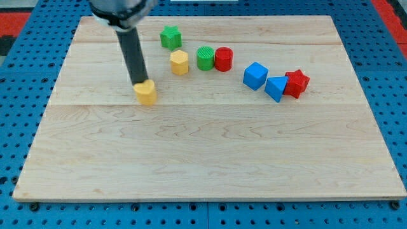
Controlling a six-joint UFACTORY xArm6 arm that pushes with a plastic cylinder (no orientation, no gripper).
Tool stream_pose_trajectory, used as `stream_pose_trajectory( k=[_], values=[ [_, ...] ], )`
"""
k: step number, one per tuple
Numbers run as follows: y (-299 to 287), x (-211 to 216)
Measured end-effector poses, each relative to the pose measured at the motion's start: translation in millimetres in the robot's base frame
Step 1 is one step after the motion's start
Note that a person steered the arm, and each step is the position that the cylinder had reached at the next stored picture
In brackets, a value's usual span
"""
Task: Move the yellow hexagon diagonal to the yellow heart
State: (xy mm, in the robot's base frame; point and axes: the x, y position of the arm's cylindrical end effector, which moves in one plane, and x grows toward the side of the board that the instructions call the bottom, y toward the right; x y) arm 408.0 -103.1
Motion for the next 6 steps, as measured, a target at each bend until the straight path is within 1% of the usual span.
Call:
stream_pose_trajectory(
  k=[1,2,4,5,6],
  values=[
    [52.2,8.7],
    [75.8,-7.7],
    [81.3,-63.3],
    [83.0,-78.3],
    [37.8,-91.6]
  ],
)
